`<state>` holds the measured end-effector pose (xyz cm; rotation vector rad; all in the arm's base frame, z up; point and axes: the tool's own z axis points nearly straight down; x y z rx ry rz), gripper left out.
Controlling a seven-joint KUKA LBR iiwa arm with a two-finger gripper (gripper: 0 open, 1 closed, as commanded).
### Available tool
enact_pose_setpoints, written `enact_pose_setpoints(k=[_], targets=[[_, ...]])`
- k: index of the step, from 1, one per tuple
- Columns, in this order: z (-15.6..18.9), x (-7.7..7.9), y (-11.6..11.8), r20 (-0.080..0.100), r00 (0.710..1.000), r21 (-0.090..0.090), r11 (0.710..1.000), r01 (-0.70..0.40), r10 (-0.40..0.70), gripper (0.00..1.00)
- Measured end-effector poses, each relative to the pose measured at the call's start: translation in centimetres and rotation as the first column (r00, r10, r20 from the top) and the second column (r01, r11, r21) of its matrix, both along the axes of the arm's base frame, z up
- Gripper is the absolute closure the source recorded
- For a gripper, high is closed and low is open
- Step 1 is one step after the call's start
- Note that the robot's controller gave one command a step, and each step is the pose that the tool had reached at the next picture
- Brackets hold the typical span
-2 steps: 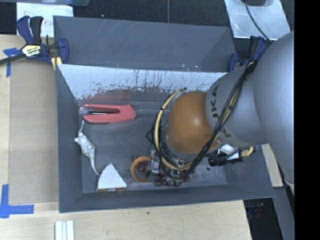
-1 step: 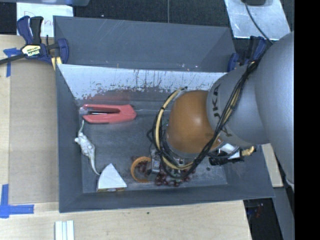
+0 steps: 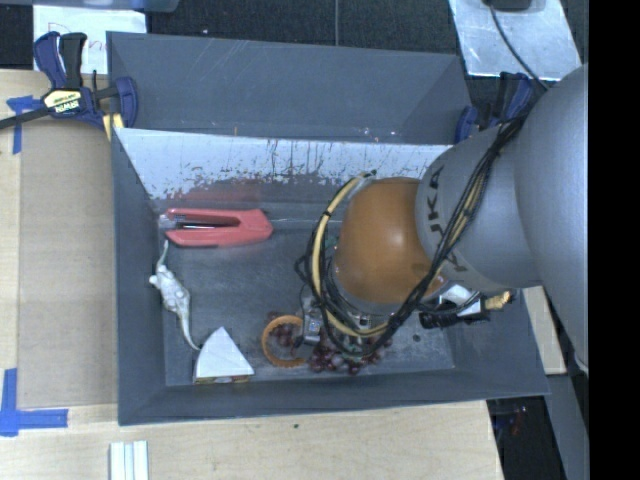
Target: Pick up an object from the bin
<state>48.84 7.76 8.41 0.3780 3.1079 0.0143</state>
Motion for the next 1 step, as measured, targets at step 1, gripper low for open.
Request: enact_pose_setpoints(k=[1], targets=[[2.51,-0.29,-0.08,-0.011,1.0,-0.002,1.0,0.001,-0.001,1.0]])
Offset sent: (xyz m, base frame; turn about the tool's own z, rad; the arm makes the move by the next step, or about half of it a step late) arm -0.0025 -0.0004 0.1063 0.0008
